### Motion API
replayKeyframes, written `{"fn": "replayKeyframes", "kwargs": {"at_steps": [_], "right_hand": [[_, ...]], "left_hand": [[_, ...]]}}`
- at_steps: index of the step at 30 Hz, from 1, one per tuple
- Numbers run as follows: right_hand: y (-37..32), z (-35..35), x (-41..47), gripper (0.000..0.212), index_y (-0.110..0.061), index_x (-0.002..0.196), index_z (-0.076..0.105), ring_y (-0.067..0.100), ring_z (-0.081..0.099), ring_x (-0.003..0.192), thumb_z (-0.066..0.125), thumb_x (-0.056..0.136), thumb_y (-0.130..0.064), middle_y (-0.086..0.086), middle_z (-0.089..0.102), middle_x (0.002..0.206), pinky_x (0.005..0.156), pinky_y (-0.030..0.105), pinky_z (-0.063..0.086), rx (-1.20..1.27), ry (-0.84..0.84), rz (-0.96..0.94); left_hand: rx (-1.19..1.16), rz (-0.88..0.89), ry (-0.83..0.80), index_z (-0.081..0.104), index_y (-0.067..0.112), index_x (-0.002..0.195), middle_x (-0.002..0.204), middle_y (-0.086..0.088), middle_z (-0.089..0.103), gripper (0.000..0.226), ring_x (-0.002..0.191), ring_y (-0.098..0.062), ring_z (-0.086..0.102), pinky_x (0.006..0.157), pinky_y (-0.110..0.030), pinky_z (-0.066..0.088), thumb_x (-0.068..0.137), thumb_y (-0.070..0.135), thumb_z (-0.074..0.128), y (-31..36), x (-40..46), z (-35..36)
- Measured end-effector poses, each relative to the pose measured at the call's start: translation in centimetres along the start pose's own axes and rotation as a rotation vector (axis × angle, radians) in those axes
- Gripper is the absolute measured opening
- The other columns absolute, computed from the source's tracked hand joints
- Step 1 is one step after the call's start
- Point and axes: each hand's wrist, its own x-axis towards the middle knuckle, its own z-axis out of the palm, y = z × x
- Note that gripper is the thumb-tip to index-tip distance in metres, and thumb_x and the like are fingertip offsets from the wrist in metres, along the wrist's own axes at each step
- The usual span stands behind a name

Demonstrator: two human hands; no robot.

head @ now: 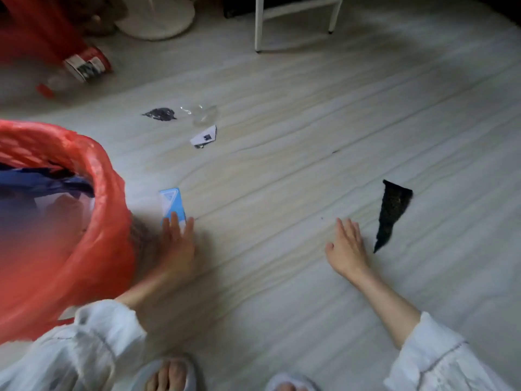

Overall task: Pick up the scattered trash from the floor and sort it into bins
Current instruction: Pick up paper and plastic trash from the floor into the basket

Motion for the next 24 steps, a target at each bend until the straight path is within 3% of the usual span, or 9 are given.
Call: {"fn": "replayKeyframes", "kwargs": {"at_steps": [3, 6, 8, 11, 14, 17, 19, 21, 24], "right_hand": [[3.8, 0.1, 2.6, 0.066, -0.005, 0.148, 0.005, 0.028, -0.003, 0.145, 0.041, 0.095, -0.021, 0.014, -0.002, 0.157, 0.116, 0.04, 0.007, -0.034, 0.03, 0.175], [7.2, 0.8, 3.6, 0.067, 0.0, 0.147, 0.001, 0.028, -0.003, 0.145, 0.036, 0.098, -0.028, 0.015, -0.004, 0.157, 0.117, 0.035, 0.004, -0.102, -0.085, 0.218], [8.1, 1.2, 3.3, 0.068, 0.001, 0.146, 0.0, 0.028, -0.002, 0.145, 0.034, 0.098, -0.032, 0.015, -0.006, 0.157, 0.118, 0.032, 0.003, -0.086, -0.165, 0.251], [7.4, 2.1, 2.3, 0.068, 0.001, 0.146, 0.002, 0.029, -0.002, 0.145, 0.034, 0.098, -0.034, 0.015, -0.008, 0.156, 0.117, 0.031, 0.002, -0.033, -0.188, 0.243], [4.9, 3.4, 0.2, 0.065, 0.001, 0.147, 0.006, 0.032, -0.003, 0.144, 0.034, 0.099, -0.033, 0.019, -0.005, 0.156, 0.117, 0.032, -0.002, -0.053, -0.157, 0.128], [2.2, 4.8, -1.9, 0.061, -0.001, 0.146, 0.014, 0.032, 0.004, 0.144, 0.037, 0.098, -0.03, 0.017, 0.002, 0.156, 0.116, 0.031, 0.003, -0.051, -0.138, -0.061], [0.9, 5.5, -3.3, 0.052, -0.001, 0.142, 0.03, 0.032, 0.022, 0.14, 0.041, 0.096, -0.025, 0.017, 0.021, 0.153, 0.114, 0.031, 0.017, 0.009, -0.096, -0.181], [0.3, 5.7, -3.8, 0.044, -0.002, 0.132, 0.046, 0.034, 0.043, 0.126, 0.044, 0.092, -0.019, 0.015, 0.043, 0.141, 0.102, 0.037, 0.035, 0.057, 0.013, -0.259], [0.1, 4.5, -2.1, 0.049, -0.005, 0.136, 0.041, 0.031, 0.037, 0.13, 0.053, 0.09, -0.019, 0.012, 0.037, 0.145, 0.102, 0.04, 0.034, 0.024, 0.139, -0.247]], "left_hand": [[-0.054, -0.017, 0.02, 0.038, -0.006, 0.126, 0.132, -0.035, 0.031, 0.06, 0.116, -0.051, 0.036, 0.097, -0.055, 0.035, 0.084, 0.035, 0.029, -0.5, 0.2, 3.9], [-0.047, 0.006, 0.0, 0.027, 0.001, 0.138, 0.147, -0.031, 0.017, 0.056, 0.132, -0.048, 0.022, 0.106, -0.053, 0.027, 0.091, 0.03, 0.033, 0.3, -1.6, 6.7], [-0.051, 0.048, -0.014, 0.031, 0.006, 0.139, 0.15, -0.025, 0.017, 0.049, 0.135, -0.045, 0.021, 0.106, -0.049, 0.026, 0.092, 0.023, 0.034, 1.2, -2.1, 6.8], [-0.049, 0.214, 0.038, 0.052, 0.011, 0.117, 0.125, -0.02, 0.046, 0.037, 0.111, -0.042, 0.047, 0.089, -0.043, 0.041, 0.08, 0.009, 0.053, 2.0, -2.0, 6.0], [-0.057, 0.272, 0.02, 0.055, 0.009, 0.112, 0.113, -0.017, 0.051, 0.04, 0.104, -0.039, 0.05, 0.084, -0.042, 0.041, 0.073, 0.006, 0.065, 2.6, -1.9, 5.3], [-0.09, 0.205, 0.047, 0.045, 0.01, 0.125, 0.131, -0.016, 0.038, 0.058, 0.12, -0.035, 0.036, 0.093, -0.043, 0.031, 0.075, 0.023, 0.072, 3.4, -1.2, 4.2], [-0.054, 0.213, -0.044, 0.022, 0.015, 0.143, 0.15, -0.015, 0.012, 0.091, 0.137, -0.033, 0.015, 0.105, -0.046, 0.021, 0.072, 0.038, 0.074, 3.5, -0.2, 3.7], [0.09, 0.301, -0.159, -0.006, 0.021, 0.147, 0.155, -0.006, -0.014, 0.111, 0.143, -0.029, -0.008, 0.112, -0.047, 0.009, 0.072, 0.051, 0.07, 3.4, 0.6, 3.6], [0.181, 0.363, -0.195, -0.017, 0.022, 0.145, 0.154, -0.002, -0.021, 0.117, 0.143, -0.027, -0.014, 0.113, -0.046, 0.006, 0.072, 0.053, 0.069, 2.3, 1.5, 4.1]]}}
